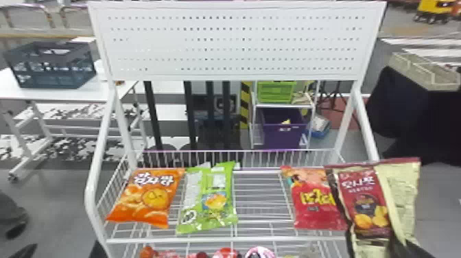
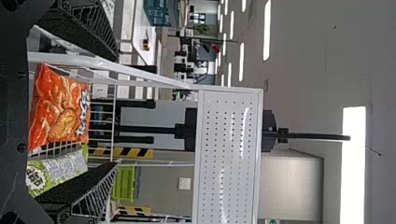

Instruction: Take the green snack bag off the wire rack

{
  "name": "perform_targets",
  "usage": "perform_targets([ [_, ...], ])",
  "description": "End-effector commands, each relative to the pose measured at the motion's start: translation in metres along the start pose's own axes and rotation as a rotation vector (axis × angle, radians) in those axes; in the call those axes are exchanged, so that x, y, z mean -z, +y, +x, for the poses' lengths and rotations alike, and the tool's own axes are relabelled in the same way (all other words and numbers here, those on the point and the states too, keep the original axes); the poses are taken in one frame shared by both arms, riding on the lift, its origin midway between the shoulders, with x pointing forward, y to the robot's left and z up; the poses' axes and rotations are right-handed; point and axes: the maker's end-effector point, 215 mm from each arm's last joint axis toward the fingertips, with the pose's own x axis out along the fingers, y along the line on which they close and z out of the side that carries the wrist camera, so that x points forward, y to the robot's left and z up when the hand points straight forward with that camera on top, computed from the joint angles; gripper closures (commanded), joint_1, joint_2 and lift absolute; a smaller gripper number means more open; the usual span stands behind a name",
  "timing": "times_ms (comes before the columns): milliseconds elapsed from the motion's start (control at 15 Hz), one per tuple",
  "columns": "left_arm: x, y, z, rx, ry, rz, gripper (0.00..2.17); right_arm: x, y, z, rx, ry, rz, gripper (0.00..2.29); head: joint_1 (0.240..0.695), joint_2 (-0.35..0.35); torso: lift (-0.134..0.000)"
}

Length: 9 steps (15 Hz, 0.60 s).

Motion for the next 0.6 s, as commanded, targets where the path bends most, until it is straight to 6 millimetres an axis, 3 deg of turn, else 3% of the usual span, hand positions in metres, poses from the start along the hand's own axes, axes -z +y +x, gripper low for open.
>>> perform_targets([
  [0, 0.0018, -0.0004, -0.0005, -0.001, 0.004, 0.000, 0.09, 0.0003, 0.0006, 0.0004, -0.001, 0.000, 0.001, 2.24, 0.499, 0.000, 0.000],
  [533, 0.0026, 0.0004, 0.0001, -0.002, 0.001, 0.001, 0.09, 0.0006, 0.0015, -0.0010, -0.003, 0.001, 0.002, 2.24, 0.499, 0.000, 0.000],
])
